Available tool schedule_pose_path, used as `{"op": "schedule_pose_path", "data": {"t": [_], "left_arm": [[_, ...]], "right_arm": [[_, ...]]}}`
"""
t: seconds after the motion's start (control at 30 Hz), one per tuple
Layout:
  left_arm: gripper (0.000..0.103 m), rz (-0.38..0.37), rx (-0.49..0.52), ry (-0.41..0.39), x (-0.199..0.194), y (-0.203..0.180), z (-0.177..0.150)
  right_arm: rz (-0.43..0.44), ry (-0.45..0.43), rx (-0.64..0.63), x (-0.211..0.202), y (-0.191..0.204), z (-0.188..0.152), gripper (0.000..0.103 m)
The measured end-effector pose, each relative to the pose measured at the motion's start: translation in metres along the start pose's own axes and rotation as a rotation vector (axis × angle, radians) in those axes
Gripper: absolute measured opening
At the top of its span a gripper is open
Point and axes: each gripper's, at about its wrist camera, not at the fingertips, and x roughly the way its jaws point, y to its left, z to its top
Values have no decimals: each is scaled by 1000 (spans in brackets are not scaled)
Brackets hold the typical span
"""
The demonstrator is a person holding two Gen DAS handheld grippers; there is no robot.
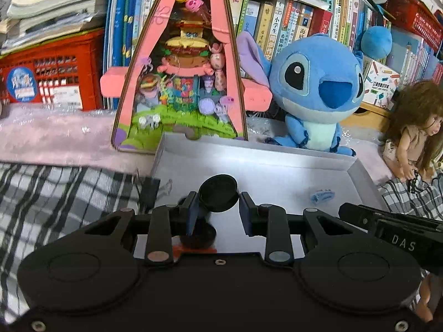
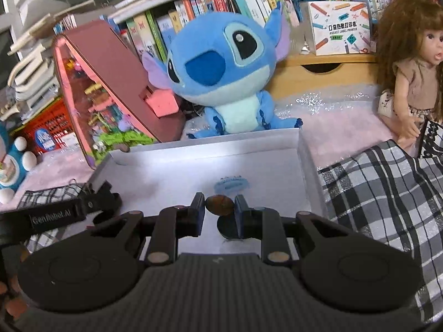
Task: Organize rigid objects
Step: 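Carry the nut and black disc over the white box with both tools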
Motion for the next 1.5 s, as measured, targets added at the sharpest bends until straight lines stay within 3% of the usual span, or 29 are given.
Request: {"op": "schedule_pose_path", "data": {"t": [0.47, 1.5], "left_arm": [[30, 35, -9, 29, 29, 0, -4], [30, 39, 4, 4, 35, 0, -8]], "right_arm": [[-16, 24, -5, 24, -2, 0, 28], [-18, 28, 1, 37, -2, -4, 28]]}}
